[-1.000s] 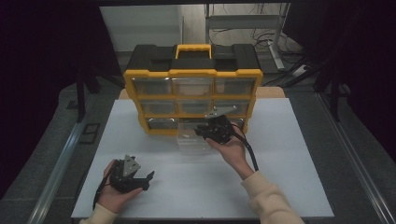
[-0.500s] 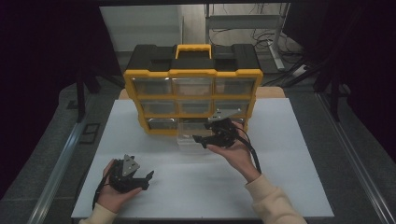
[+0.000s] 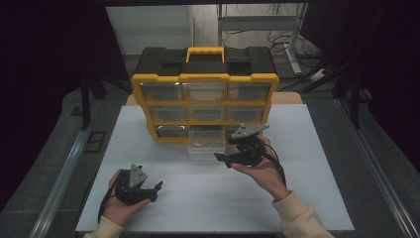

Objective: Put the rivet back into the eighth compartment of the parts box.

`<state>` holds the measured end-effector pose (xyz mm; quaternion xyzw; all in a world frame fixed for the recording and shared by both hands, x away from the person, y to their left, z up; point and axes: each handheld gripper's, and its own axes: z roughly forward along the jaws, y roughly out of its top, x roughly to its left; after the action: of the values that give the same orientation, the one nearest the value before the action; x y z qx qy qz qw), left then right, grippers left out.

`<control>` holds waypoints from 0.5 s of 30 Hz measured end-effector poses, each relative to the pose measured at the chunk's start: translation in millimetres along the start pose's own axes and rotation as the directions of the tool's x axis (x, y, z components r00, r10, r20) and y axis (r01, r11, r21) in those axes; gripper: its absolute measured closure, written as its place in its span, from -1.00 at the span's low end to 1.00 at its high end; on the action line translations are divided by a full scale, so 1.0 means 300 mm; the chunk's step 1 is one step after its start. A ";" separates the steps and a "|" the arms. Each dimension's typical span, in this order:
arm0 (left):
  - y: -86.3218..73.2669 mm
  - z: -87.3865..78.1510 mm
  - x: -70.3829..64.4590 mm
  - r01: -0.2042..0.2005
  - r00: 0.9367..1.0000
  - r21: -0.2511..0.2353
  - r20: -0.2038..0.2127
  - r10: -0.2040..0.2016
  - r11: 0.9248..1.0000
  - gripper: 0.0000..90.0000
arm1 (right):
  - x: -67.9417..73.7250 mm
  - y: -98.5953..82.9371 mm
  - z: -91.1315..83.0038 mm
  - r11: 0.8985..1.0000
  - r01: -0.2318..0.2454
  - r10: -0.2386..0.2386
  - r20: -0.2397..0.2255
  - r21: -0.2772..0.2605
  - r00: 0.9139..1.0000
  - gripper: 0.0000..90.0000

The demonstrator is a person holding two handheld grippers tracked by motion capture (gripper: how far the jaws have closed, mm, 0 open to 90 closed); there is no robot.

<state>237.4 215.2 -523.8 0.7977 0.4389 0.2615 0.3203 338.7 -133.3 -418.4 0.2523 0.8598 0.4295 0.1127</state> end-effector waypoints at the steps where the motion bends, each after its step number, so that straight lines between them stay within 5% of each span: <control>1: -0.001 -0.002 0.001 0.000 1.000 -0.001 0.000 0.000 1.000 -0.73 | 0.004 -0.005 -0.007 1.000 0.003 -0.003 0.002 -0.001 1.000 -0.35; 15: 0.011 -0.013 -0.004 -0.021 1.000 -0.011 -0.008 0.021 1.000 -0.73 | 0.040 -0.090 -0.057 1.000 0.003 -0.004 0.041 0.021 0.999 -0.36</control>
<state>235.8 213.8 -518.8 0.7994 0.4304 0.2705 0.3202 312.5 -152.3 -429.4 0.2605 0.8622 0.4150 0.1285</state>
